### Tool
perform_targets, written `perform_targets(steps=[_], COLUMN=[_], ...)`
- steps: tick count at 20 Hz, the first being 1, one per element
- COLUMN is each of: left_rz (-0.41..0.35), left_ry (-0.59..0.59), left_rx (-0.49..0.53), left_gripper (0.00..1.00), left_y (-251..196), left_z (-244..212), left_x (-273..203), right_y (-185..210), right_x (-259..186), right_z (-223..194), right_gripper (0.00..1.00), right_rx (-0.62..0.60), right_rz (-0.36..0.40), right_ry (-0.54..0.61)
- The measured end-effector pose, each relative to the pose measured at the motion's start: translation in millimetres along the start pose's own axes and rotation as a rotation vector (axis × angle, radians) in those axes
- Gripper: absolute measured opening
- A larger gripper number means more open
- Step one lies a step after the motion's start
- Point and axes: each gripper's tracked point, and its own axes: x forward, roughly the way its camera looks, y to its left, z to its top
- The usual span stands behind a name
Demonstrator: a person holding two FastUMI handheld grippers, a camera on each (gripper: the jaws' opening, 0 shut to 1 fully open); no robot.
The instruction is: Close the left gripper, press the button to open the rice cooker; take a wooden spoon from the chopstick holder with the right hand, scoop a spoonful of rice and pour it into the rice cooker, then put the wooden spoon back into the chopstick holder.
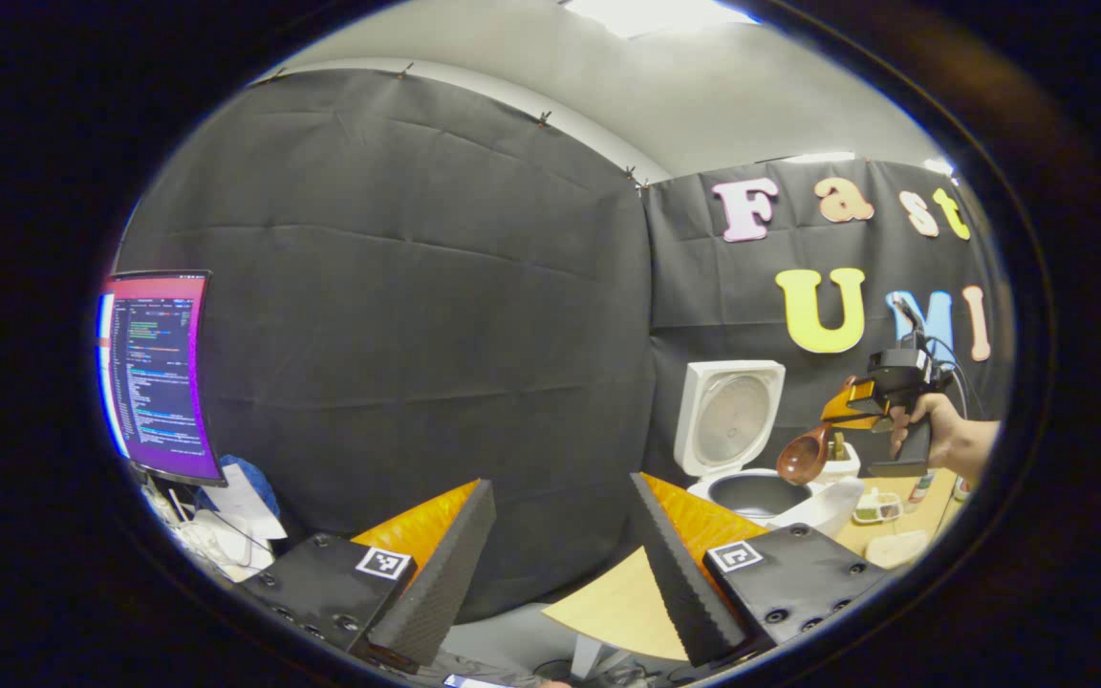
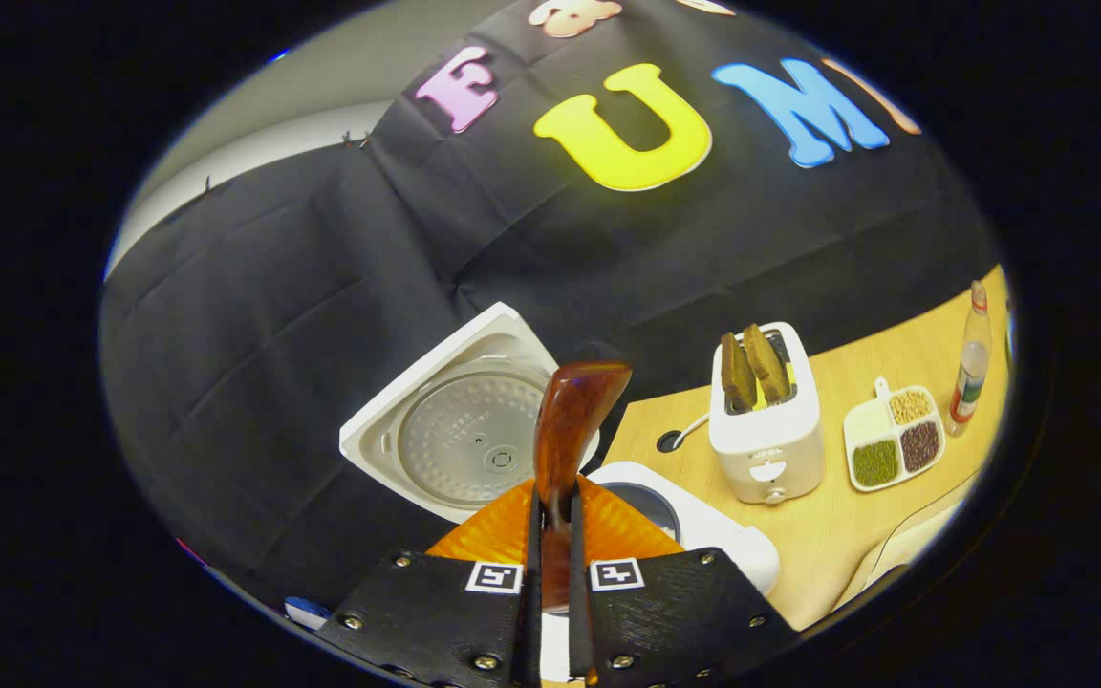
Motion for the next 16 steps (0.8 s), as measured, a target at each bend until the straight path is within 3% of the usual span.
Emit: perform_targets(steps=[5, 12, 16], left_rz=[-0.104, -0.234, -0.303], left_ry=[-0.045, -0.078, -0.091], left_rx=[0.002, -0.014, -0.016], left_gripper=[0.97, 1.00, 0.91], left_y=[-51.3, -133.2, -175.1], left_z=[23.2, 38.1, 48.0], left_x=[11.9, 14.1, -1.0], right_y=[-40.9, -127.1, -181.6], right_x=[-58.5, -150.4, -204.1], right_z=[31.5, 64.7, 76.6], right_gripper=[0.12, 0.11, 0.11], right_rx=[0.110, 0.145, 0.159], right_rz=[-0.036, -0.141, -0.226], right_ry=[-0.054, -0.141, -0.187])
